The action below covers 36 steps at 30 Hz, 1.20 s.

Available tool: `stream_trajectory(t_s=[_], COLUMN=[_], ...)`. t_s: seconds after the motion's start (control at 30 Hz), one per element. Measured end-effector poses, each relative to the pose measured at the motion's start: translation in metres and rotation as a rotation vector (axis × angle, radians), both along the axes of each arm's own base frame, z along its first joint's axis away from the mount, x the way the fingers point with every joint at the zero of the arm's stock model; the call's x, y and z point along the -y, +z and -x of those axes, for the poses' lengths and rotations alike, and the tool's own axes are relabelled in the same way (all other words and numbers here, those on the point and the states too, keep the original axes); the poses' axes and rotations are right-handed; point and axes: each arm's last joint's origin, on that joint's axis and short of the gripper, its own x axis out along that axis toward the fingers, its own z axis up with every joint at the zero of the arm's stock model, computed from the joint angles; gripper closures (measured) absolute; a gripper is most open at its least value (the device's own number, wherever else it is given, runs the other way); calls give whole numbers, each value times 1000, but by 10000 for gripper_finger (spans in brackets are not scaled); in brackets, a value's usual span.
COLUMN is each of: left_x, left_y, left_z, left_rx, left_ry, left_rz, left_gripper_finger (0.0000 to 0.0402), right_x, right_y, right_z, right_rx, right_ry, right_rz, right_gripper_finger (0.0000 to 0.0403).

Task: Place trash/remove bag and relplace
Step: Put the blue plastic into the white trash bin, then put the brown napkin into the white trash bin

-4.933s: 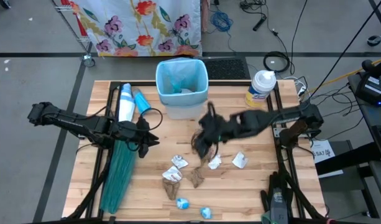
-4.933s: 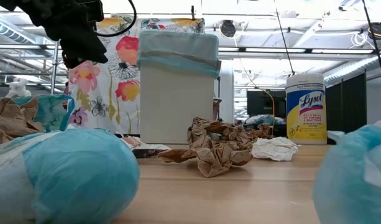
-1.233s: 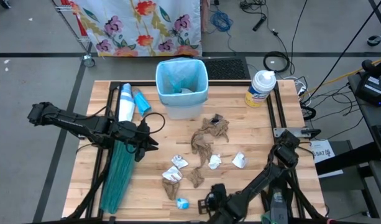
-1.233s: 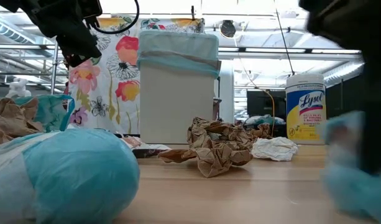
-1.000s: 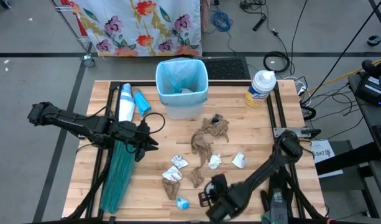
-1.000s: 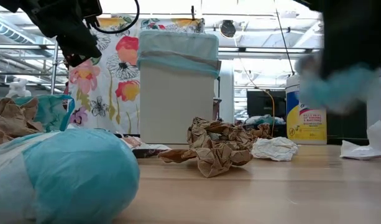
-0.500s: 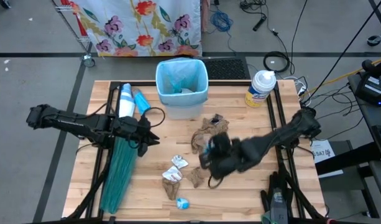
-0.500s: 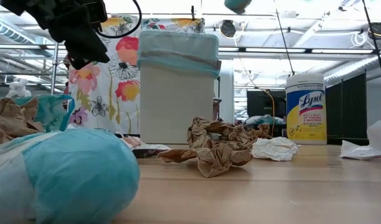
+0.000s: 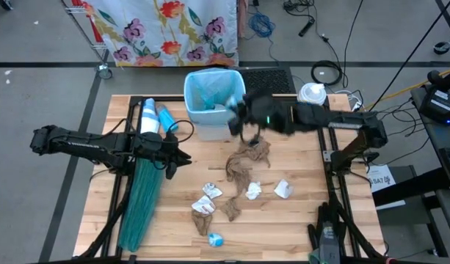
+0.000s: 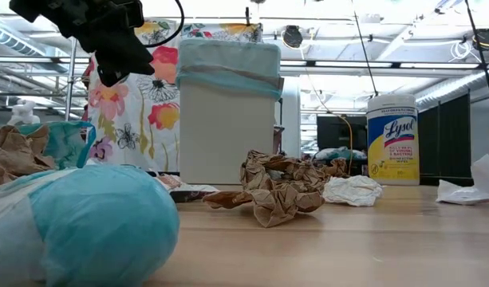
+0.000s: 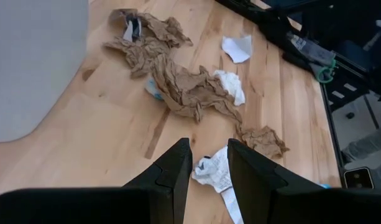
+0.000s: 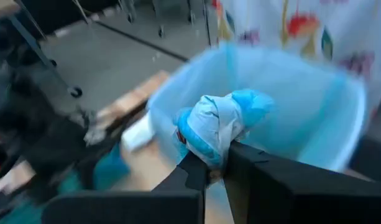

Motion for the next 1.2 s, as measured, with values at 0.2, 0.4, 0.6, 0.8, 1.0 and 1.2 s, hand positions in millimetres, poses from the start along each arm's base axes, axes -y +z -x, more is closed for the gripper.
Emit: stream_trajectory(t_s=[0.2, 0.4, 0.6, 0.8, 1.0, 1.2], left_x=[0, 0, 0, -1, -1, -1], left_y=[0, 0, 0, 0, 0, 0], left_z=[0, 0, 0, 0, 0, 0], left_rx=[-1, -3, -3, -4, -4, -6], left_ry=[13, 23, 41, 44, 55, 62], left_rz=[22, 38, 38, 37, 50, 45], left_gripper_finger=[293, 293, 293, 293, 293, 293], right_x=[67, 113, 130, 128, 107, 66], right_y=[-5, -38, -52, -35, -4, 4], right_z=[-21, -33, -38, -20, 18, 63], right_rx=[88, 41, 36, 53, 25, -166], right_ry=[59, 107, 158, 167, 171, 45], right_rz=[46, -77, -159, -148, -147, -247], right_gripper_finger=[381, 318, 251, 230, 239, 250])
